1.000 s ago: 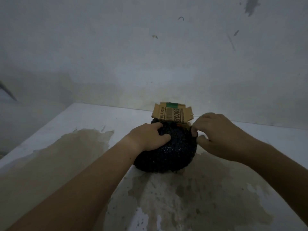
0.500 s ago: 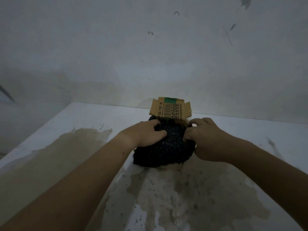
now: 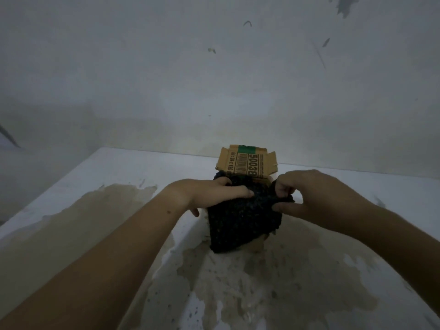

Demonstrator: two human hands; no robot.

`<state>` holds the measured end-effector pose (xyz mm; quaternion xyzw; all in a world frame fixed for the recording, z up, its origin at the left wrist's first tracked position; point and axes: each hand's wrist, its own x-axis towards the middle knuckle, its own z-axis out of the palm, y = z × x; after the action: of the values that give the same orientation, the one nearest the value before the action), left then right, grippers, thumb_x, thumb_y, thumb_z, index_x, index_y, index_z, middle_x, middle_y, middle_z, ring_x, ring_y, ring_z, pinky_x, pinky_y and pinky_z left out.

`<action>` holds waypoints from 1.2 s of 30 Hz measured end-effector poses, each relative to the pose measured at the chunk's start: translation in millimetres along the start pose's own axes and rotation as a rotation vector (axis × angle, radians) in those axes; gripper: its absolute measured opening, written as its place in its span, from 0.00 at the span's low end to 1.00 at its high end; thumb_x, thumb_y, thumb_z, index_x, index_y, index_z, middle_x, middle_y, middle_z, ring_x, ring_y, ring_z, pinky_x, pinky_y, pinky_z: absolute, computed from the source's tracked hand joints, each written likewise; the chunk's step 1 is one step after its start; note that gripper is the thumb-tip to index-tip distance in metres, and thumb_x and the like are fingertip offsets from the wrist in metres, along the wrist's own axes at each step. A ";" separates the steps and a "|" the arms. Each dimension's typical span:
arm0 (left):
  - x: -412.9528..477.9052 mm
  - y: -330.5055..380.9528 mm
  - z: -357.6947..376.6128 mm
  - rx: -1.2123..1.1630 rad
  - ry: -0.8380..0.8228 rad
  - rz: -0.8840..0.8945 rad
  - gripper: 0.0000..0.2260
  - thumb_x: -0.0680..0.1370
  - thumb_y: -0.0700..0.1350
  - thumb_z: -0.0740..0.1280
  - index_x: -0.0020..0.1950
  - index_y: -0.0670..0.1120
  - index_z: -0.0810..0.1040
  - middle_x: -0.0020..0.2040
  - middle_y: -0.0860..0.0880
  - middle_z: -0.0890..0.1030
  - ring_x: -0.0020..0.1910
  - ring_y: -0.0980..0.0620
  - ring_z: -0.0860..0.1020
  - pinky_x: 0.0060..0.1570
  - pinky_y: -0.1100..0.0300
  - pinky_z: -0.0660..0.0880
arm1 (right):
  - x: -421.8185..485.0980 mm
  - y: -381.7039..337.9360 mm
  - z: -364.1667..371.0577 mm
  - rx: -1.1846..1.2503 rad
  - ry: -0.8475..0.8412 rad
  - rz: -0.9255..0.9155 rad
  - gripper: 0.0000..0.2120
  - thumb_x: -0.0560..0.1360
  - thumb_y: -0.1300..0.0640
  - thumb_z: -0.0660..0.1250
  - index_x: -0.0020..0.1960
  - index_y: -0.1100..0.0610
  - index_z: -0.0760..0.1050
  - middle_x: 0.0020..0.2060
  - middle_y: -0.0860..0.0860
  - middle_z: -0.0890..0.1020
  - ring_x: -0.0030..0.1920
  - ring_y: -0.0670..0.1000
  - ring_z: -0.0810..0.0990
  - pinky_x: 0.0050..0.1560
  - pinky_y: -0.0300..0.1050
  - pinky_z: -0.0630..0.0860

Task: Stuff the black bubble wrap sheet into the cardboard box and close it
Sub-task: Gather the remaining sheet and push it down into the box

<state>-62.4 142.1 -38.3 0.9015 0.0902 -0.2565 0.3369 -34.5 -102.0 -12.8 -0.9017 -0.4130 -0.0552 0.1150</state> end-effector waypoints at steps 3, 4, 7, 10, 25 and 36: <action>-2.3 2.7 -5.0 0.003 -0.057 -0.025 0.46 0.62 0.71 0.68 0.76 0.64 0.52 0.75 0.50 0.64 0.69 0.45 0.68 0.58 0.48 0.76 | 2.5 -7.4 12.9 0.034 0.018 0.063 0.17 0.70 0.43 0.72 0.34 0.46 0.65 0.33 0.44 0.76 0.38 0.46 0.75 0.40 0.51 0.76; -2.1 3.4 -5.0 0.010 -0.052 -0.031 0.44 0.63 0.68 0.68 0.76 0.64 0.53 0.74 0.50 0.65 0.69 0.45 0.68 0.59 0.47 0.76 | 3.5 -9.5 17.1 0.059 0.037 0.069 0.16 0.71 0.43 0.71 0.33 0.46 0.66 0.33 0.44 0.76 0.37 0.46 0.76 0.39 0.51 0.76; -0.3 3.0 -1.7 0.069 0.015 -0.026 0.39 0.69 0.63 0.65 0.77 0.63 0.52 0.74 0.49 0.65 0.65 0.46 0.71 0.56 0.48 0.78 | 3.8 -13.2 22.5 0.091 0.075 0.041 0.10 0.74 0.43 0.68 0.37 0.46 0.75 0.35 0.43 0.79 0.38 0.43 0.75 0.40 0.47 0.75; 2.4 1.4 0.3 0.093 0.049 -0.021 0.36 0.74 0.60 0.64 0.78 0.61 0.50 0.76 0.48 0.64 0.65 0.45 0.71 0.56 0.49 0.78 | -1.7 -14.0 17.3 0.050 -0.012 -0.029 0.09 0.73 0.41 0.67 0.49 0.43 0.81 0.43 0.37 0.81 0.45 0.41 0.76 0.47 0.44 0.74; 1.0 3.7 -7.8 -0.006 -0.084 -0.038 0.50 0.58 0.69 0.73 0.75 0.66 0.53 0.69 0.52 0.65 0.62 0.46 0.71 0.52 0.52 0.79 | -6.5 -22.8 18.8 -0.297 -0.239 -0.009 0.21 0.74 0.44 0.66 0.66 0.44 0.71 0.65 0.49 0.67 0.59 0.52 0.69 0.58 0.48 0.69; 5.3 1.6 2.6 0.076 0.047 0.002 0.40 0.66 0.63 0.66 0.76 0.63 0.54 0.70 0.49 0.70 0.60 0.47 0.76 0.51 0.51 0.81 | -2.8 -30.7 27.2 -0.354 -0.169 0.005 0.16 0.74 0.59 0.62 0.60 0.51 0.64 0.33 0.46 0.68 0.30 0.47 0.68 0.27 0.40 0.61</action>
<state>-58.3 139.1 -41.9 0.9194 0.0872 -0.2382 0.3007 -59.5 -77.8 -34.7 -0.9104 -0.4028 -0.0507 -0.0801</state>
